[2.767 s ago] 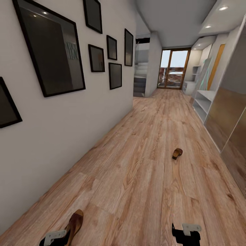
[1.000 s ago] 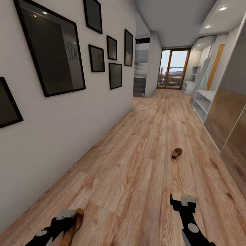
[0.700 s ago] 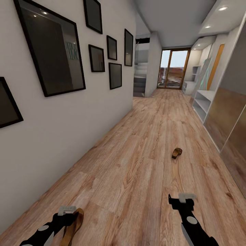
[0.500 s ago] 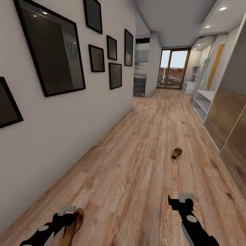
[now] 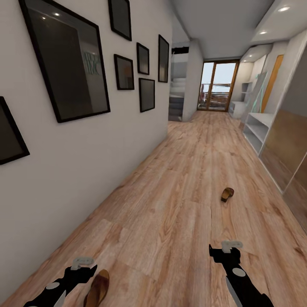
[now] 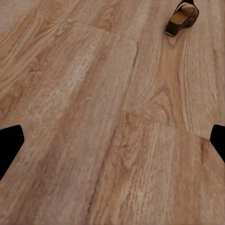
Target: Pick up the two gym shoes and the two sandals from the corridor floor and place them onto the hallstand (shoe rack) in the corridor, making sure they are on the rack and not on the floor. Arrange them so the two gym shoes are next to each other and the two sandals are next to each other.
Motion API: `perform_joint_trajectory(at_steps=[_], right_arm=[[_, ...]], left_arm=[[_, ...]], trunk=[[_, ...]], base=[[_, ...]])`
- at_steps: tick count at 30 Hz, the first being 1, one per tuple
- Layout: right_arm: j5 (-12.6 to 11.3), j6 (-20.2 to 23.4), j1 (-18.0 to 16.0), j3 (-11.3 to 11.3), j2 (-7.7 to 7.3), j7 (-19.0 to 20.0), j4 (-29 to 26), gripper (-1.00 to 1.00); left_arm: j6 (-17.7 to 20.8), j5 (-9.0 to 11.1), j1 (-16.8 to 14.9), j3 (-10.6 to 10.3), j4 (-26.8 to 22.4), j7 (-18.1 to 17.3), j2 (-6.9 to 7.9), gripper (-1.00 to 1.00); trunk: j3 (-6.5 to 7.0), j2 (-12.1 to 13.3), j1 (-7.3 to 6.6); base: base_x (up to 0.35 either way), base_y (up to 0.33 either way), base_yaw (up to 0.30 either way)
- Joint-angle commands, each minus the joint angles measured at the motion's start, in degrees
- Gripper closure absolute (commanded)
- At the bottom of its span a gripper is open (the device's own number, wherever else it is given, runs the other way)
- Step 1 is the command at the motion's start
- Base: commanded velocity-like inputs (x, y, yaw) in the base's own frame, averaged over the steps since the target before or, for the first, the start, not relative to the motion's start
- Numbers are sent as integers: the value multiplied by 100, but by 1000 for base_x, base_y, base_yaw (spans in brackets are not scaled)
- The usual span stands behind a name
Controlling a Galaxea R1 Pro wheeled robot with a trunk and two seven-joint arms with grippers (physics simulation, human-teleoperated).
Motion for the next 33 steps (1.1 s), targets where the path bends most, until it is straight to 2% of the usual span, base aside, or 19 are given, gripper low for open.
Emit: perform_joint_trajectory(at_steps=[1,9,16,21,24,28,29,33], right_arm=[[60,-11,-3,-10,2,-12,3,-100],[60,-11,-1,-10,2,-10,-4,-100],[57,4,-3,-10,12,-10,-189,-100],[52,48,-3,-13,50,-15,-764,-100],[46,205,-3,-16,63,-17,-1210,-100],[39,605,-3,-19,69,-18,-1708,-100],[35,1071,-3,-22,76,-18,-2076,-100],[34,1369,-3,-20,88,-19,-2248,-100]], left_arm=[[-26,-52,-4,49,3,-26,0,-100],[-36,-48,-3,49,3,-48,15,-100],[-32,-49,-5,53,3,-79,20,-100],[-1,-177,-35,-19,3,-92,15,-100],[29,-304,-65,-117,3,-89,11,-100],[47,-370,-85,-169,3,-88,13,-100],[55,-402,-93,-191,3,-88,12,-100],[58,-418,-97,-197,3,-86,16,-100]], trunk=[[-5,-2,-1],[-5,-2,-1],[-166,-11,17],[-298,-18,30],[-386,-22,38],[-507,-27,48],[-538,-29,51],[-662,-34,61]], base=[[35,36,-5],[4,4,-121],[0,0,-12],[0,0,-1],[0,0,0],[0,0,0],[0,0,0],[0,0,0]])
